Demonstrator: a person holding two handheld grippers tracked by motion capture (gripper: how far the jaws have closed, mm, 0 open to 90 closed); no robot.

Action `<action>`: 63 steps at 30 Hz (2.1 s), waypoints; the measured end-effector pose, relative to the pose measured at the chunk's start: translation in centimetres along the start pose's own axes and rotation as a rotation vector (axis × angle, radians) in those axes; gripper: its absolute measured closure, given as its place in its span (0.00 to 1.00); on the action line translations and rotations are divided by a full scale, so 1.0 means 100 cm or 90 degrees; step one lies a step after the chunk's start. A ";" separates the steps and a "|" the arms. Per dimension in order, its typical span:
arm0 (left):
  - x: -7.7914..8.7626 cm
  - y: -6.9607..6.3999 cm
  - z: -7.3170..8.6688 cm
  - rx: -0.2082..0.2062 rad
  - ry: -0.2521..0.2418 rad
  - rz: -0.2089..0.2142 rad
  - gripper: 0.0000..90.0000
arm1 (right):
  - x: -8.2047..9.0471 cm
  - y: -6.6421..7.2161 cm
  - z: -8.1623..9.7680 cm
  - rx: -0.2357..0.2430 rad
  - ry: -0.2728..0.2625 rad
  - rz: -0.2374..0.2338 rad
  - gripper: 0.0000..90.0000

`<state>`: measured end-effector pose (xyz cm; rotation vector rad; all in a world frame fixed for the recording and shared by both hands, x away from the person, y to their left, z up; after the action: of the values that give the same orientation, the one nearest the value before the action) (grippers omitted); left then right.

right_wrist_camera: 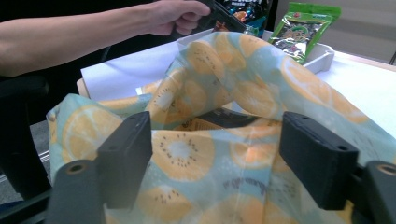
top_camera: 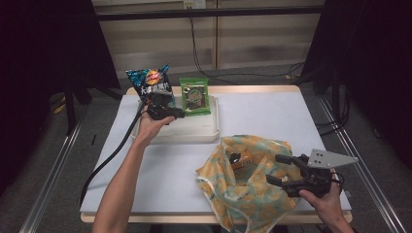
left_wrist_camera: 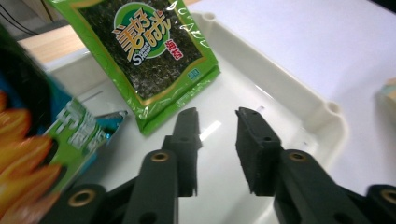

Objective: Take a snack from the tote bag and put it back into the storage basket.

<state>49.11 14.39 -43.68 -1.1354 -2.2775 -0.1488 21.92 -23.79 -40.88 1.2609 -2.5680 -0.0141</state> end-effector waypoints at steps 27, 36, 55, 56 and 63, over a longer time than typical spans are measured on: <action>0.168 -0.019 0.066 -0.012 -0.133 -0.062 0.48 | -0.058 0.015 -0.023 0.042 0.066 -0.083 0.64; 0.207 0.001 0.091 -0.009 -0.146 -0.106 0.40 | -0.053 0.018 -0.018 0.039 0.068 -0.089 0.57; 0.207 -0.099 0.129 -0.034 -0.166 -0.053 0.38 | -0.044 0.039 -0.012 0.034 0.085 -0.167 0.35; 0.203 -0.105 0.129 -0.044 -0.163 -0.041 0.40 | -0.043 0.040 -0.013 0.034 0.084 -0.169 0.35; 0.177 -0.138 0.123 -0.049 -0.148 0.038 0.47 | -0.034 0.046 -0.005 0.035 0.099 -0.172 0.35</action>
<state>24.85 22.23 -42.00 -1.3201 -2.4547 -0.0854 20.48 -18.29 -40.65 1.5561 -2.2657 0.0974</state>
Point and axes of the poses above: each handheld gripper's, and its own axes: x roughly backward along the jaws, z roughly out of its underside, y roughly to its left, the point moved 3 cm from there along -x, roughly forward along the jaws, and after that the axes turned 6 degrees about -y, right-handed, at the moved point
